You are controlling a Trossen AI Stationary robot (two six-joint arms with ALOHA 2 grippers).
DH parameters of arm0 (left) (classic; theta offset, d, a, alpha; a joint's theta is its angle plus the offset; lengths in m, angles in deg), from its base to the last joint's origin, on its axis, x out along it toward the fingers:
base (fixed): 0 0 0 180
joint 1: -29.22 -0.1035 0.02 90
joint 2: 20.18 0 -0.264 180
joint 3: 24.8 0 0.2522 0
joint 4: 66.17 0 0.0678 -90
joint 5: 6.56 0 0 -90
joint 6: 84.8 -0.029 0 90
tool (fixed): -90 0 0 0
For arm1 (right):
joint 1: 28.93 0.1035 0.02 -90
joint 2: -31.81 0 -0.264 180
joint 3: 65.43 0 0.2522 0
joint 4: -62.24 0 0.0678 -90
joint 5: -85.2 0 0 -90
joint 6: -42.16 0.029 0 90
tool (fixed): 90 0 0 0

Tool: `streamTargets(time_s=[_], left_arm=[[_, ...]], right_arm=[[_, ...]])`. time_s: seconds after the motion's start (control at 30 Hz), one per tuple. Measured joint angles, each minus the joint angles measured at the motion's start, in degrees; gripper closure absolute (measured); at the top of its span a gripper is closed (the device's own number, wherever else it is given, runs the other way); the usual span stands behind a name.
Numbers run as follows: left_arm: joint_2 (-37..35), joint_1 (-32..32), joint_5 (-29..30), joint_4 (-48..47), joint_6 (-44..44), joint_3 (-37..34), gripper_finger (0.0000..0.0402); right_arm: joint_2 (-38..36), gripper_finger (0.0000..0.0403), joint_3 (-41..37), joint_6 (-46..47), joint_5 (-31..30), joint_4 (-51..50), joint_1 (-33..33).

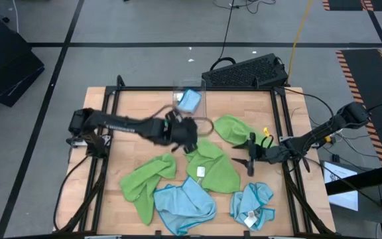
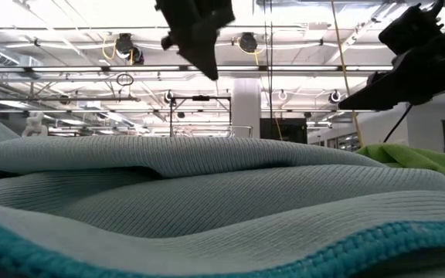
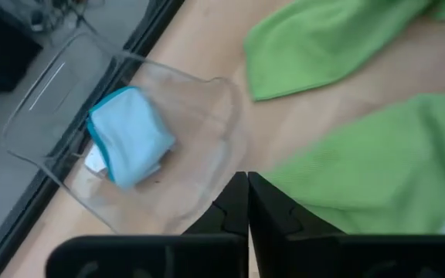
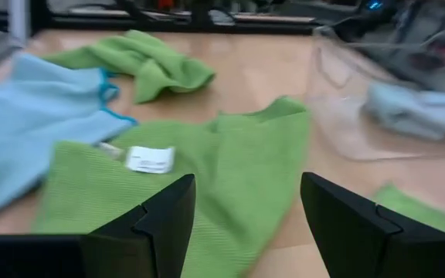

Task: Fold microfiber towels
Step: Fold the center green towel

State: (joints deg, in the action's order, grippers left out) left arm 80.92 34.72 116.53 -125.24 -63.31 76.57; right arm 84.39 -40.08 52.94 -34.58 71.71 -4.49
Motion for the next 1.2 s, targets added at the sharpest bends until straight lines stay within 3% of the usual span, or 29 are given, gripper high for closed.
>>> streamTargets(time_s=[0.27,0.47,0.7,0.87,1.03,1.2], left_arm=[[0.0,12.8,11.5,5.4,6.7,-3.7,0.0384],[0.0,18.8,9.5,21.5,5.0,-10.2,0.0398],[0.0,23.0,6.1,44.3,0.8,-17.4,0.0374],[0.0,24.9,5.9,53.1,0.9,-20.0,0.0371],[0.0,26.0,6.0,54.4,2.3,-20.1,0.0371],[0.0,26.2,6.4,54.6,1.5,-20.1,0.0371]], right_arm=[[0.0,0.0177,0.0,7.2,1.6,-0.1,3.5],[0.0,0.0177,0.0,10.2,1.6,0.0,6.9],[1.5,0.0177,0.0,12.4,1.5,3.7,10.2],[7.2,0.0177,0.0,11.0,1.4,11.1,11.4],[16.3,0.0177,0.3,9.7,1.1,19.2,11.4],[26.8,0.0177,7.1,7.1,1.2,19.8,11.4]])
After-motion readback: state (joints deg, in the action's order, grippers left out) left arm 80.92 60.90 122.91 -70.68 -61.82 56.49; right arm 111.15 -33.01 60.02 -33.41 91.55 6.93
